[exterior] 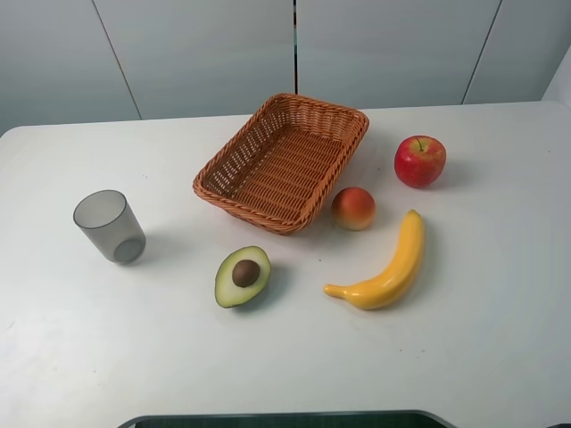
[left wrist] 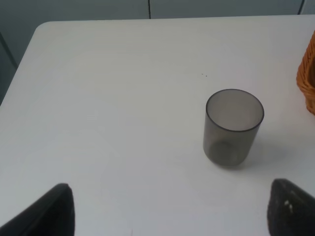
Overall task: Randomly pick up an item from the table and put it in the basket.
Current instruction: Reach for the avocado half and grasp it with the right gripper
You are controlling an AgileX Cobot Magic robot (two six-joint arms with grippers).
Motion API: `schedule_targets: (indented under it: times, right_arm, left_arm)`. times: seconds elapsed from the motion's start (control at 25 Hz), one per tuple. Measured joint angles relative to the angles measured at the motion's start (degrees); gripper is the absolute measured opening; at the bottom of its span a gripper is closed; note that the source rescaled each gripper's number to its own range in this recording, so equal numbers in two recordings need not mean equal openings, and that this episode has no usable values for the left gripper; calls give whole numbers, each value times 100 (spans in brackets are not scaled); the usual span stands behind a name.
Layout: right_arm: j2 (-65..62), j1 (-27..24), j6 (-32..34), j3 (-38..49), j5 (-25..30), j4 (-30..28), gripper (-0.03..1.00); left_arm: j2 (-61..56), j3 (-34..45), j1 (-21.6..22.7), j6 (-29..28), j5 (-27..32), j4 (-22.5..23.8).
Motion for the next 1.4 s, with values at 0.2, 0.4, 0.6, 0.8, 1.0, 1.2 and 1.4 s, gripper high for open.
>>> schedule_targets:
  times: [0.2,0.4,0.6,0.8,1.0,1.2,1.4]
  right_arm:
    - [0,0,0,0,0,0,100]
    - [0,0,0,0,0,0,100]
    - [0,147,-11,0,11,46,100]
    - [179,171,-11,-267,350,46,100]
    - [1633,171,-11,-1343,738,46,100]
    - [3434,171,-11,-2456,754,46,100]
    - [4937,339,-11,-2669,563,46,100]
  left_arm:
    - [0,0,0,0,0,0]
    - [0,0,0,0,0,0]
    - [0,0,0,0,0,0]
    - [0,0,0,0,0,0]
    - [0,0,0,0,0,0]
    - [0,0,0,0,0,0]
    - [0,0,0,0,0,0]
